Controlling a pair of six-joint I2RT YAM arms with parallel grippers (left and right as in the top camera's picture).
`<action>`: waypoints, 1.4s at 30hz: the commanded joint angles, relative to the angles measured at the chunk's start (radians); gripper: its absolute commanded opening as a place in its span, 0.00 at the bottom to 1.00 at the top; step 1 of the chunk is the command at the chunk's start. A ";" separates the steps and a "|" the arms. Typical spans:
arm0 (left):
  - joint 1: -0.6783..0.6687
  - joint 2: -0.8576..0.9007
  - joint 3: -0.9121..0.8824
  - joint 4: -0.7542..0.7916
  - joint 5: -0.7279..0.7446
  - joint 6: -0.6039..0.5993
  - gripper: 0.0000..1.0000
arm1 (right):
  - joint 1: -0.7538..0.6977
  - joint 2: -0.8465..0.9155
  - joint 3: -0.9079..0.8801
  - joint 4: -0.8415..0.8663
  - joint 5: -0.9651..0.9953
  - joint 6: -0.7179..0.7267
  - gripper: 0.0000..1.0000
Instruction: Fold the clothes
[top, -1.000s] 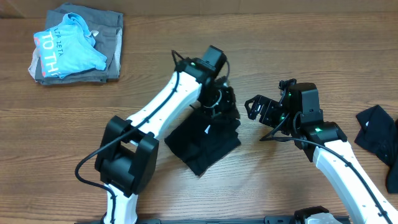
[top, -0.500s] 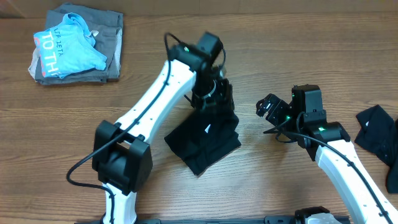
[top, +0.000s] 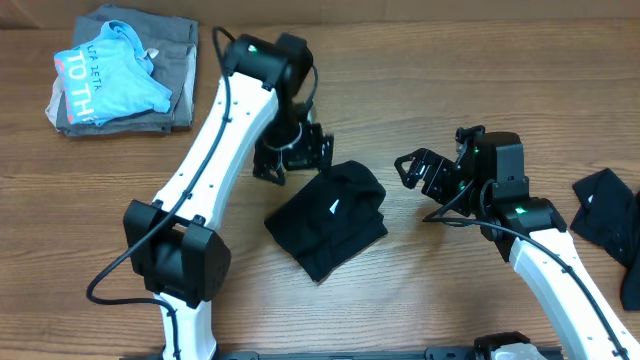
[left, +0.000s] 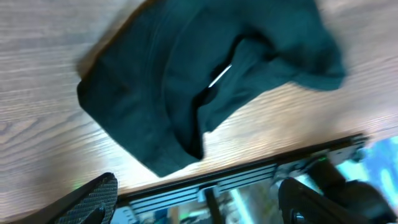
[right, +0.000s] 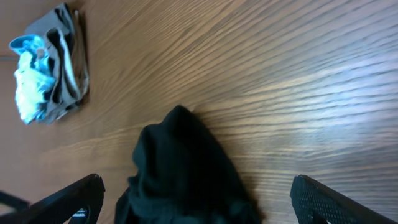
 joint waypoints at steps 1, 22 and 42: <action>-0.048 -0.016 -0.093 -0.005 -0.093 0.050 0.85 | -0.001 -0.017 0.011 0.006 -0.064 0.010 1.00; -0.104 -0.023 -0.419 0.078 -0.090 0.113 0.80 | 0.000 0.194 0.011 0.144 -0.320 0.007 0.78; -0.105 -0.023 -0.502 0.115 -0.043 0.149 0.65 | 0.128 0.252 0.011 0.177 -0.186 0.087 0.68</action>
